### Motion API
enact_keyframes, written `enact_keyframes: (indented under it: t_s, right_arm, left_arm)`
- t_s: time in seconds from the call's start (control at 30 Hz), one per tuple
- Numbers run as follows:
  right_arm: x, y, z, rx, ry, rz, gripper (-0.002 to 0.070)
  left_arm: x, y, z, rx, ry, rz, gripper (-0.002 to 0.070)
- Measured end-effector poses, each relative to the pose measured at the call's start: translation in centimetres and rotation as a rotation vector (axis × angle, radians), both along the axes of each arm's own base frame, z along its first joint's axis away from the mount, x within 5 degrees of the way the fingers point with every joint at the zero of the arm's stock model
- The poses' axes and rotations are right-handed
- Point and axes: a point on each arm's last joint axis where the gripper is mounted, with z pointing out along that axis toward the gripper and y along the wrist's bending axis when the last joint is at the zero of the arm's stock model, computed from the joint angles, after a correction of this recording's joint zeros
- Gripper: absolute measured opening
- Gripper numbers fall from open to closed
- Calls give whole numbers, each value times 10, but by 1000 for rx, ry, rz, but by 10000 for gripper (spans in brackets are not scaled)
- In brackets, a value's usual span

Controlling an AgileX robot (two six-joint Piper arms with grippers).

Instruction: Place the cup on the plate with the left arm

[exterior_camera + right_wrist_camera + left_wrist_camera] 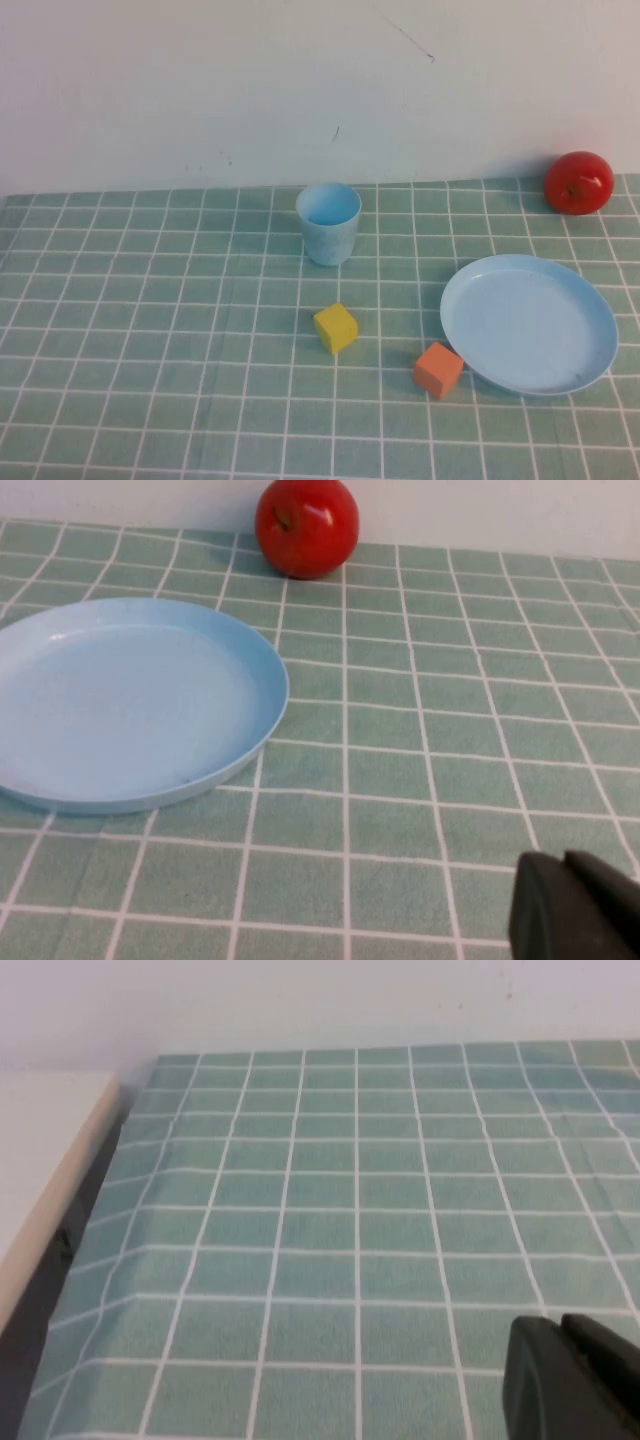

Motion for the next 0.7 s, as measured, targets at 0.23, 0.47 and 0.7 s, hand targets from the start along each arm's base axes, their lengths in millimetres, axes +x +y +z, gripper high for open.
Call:
enact_keyframes:
  t_s: [0.23, 0.47, 0.7]
  right_arm:
    - [0, 0, 0, 0, 0, 0, -2]
    - [0, 0, 0, 0, 0, 0, -2]
    - [0, 0, 0, 0, 0, 0, -2]
  left_arm:
    - [4, 1, 21, -24, -236, 18, -3]
    - [-2, 6, 56, -114, -644, 61, -3]
    - [-12, 9, 76, -188, -891, 78, -3]
